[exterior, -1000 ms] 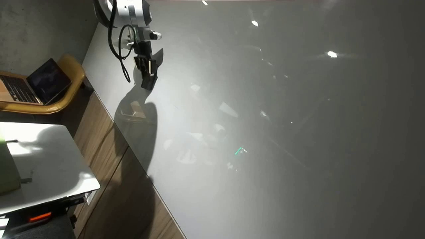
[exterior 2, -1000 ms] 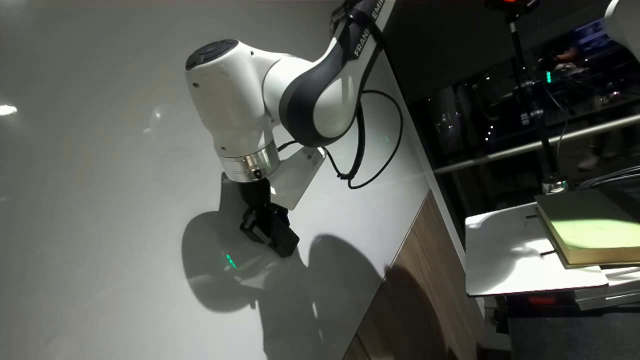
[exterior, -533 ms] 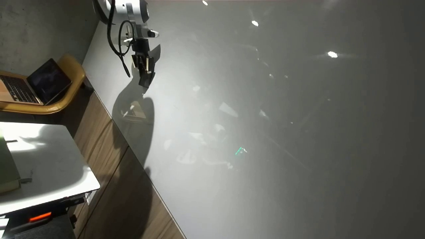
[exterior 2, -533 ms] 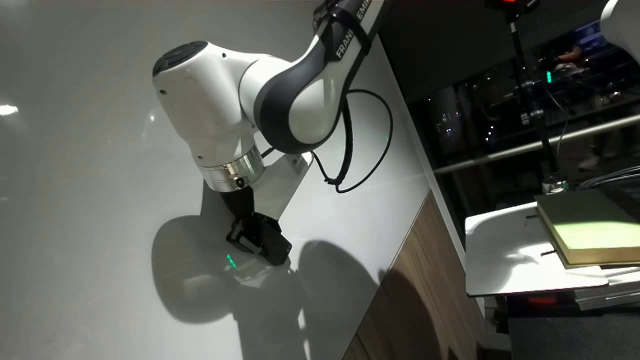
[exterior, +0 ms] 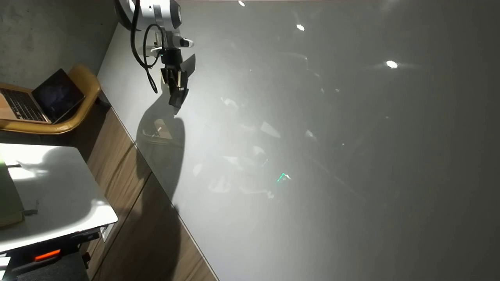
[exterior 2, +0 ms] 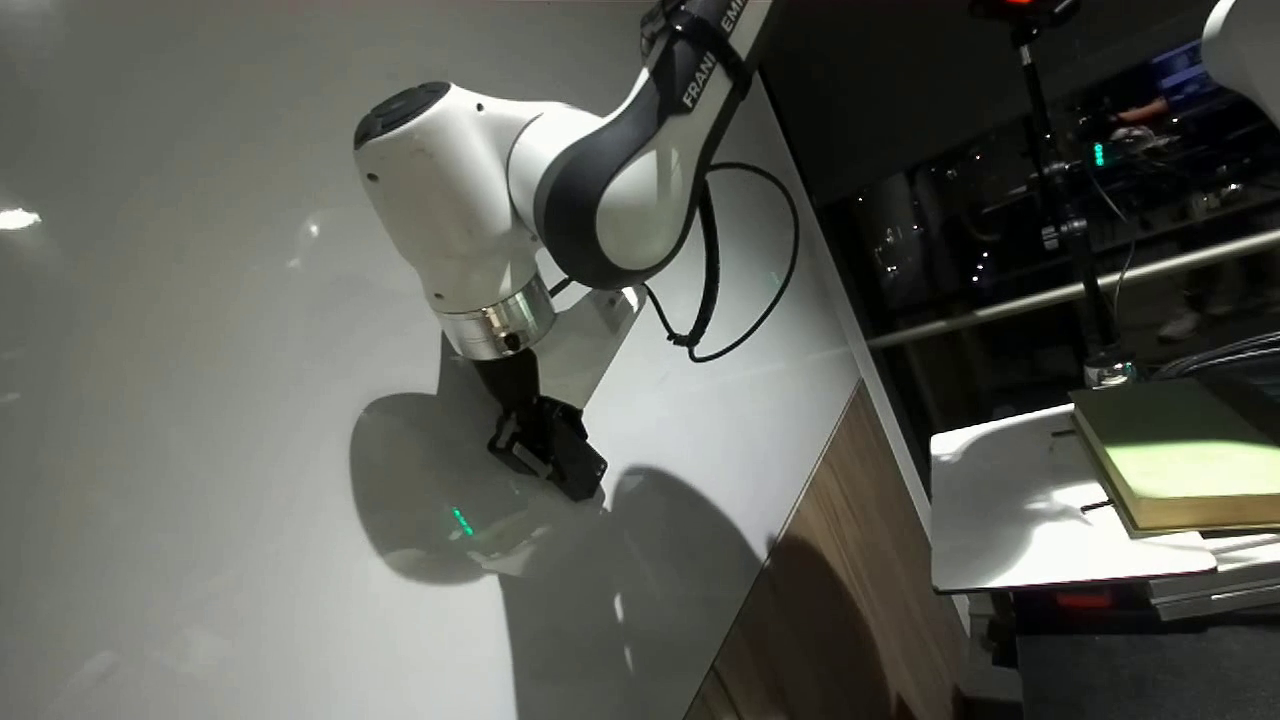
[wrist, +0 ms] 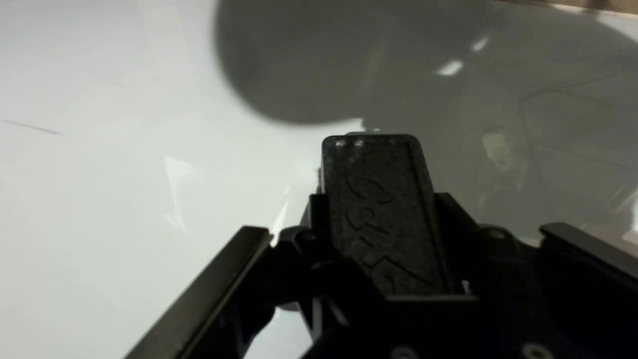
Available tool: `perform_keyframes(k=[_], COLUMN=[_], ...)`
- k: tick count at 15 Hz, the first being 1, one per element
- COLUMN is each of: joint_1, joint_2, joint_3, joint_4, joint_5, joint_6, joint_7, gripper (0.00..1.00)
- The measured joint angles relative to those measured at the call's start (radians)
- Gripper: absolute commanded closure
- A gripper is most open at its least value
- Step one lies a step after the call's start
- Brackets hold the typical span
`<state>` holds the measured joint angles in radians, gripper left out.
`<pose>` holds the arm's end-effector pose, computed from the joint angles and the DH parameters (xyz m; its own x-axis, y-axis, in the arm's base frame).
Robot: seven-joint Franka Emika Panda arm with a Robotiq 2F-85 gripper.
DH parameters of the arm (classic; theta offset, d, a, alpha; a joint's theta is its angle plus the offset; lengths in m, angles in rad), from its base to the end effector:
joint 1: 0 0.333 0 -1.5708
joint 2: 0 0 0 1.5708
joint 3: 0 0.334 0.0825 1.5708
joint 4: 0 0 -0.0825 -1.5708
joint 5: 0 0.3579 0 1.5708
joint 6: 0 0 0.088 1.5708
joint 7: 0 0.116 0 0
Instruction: Use the eraser to wipe the table.
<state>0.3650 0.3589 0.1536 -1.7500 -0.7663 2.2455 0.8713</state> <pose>0.5834 0.2924 0.4109 0.8870 0.1557 0.4348 -0.0064 -0.9372 0.3488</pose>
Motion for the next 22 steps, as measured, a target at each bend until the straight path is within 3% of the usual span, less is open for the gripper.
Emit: perform_keyframes(k=[7, 17, 20, 22], joint_1=[-0.095, -0.337, -0.357, -0.336], joint_2=[-0.141, -0.230, -0.231, -0.232], joint_3=[-0.079, -0.230, -0.232, -0.194], joint_4=[-0.192, -0.374, -0.399, -0.440], joint_5=[-0.011, -0.094, -0.063, 0.018], joint_6=[0.114, 0.346, 0.387, 0.363], joint_7=[0.015, -0.005, -0.008, -0.024], gripper=[0.71, 0.71, 0.71, 0.71])
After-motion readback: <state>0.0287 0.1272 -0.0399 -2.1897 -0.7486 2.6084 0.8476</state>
